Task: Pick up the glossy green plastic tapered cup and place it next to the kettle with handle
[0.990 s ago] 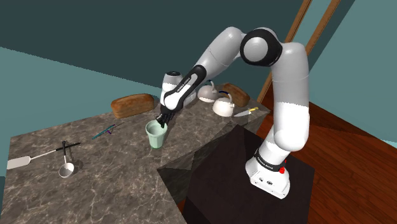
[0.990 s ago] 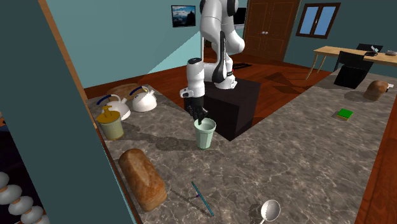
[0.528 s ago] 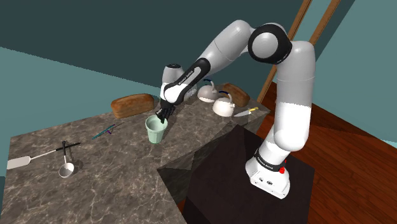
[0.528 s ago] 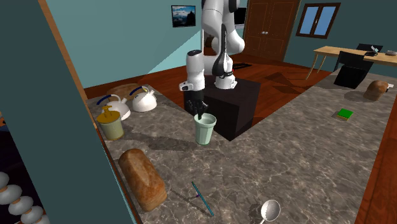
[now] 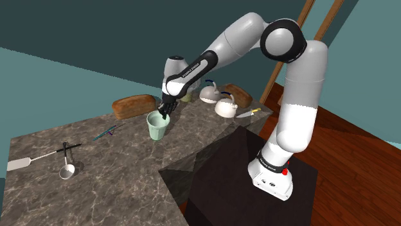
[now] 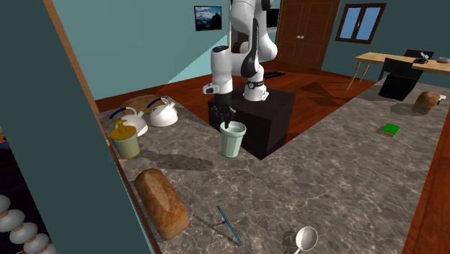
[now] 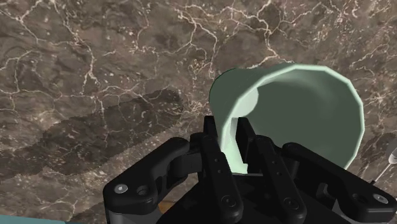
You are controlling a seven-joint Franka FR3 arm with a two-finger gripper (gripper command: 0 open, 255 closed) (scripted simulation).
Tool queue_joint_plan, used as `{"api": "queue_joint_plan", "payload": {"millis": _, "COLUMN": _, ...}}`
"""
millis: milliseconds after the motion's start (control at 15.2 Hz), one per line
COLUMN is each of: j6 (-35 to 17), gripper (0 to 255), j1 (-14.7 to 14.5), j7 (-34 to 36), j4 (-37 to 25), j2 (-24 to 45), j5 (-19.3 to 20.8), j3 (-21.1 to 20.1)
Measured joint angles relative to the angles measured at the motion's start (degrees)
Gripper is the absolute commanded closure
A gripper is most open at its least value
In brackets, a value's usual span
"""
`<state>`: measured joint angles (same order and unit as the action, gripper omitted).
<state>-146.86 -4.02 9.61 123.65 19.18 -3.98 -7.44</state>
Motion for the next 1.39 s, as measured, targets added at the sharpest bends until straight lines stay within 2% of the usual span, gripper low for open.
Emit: {"api": "queue_joint_plan", "payload": {"millis": 1386, "j6": 14.39, "gripper": 255, "j1": 0.52, "j7": 0.34, "j4": -3.75, "j2": -10.7, "j5": -0.71, "j3": -0.28}}
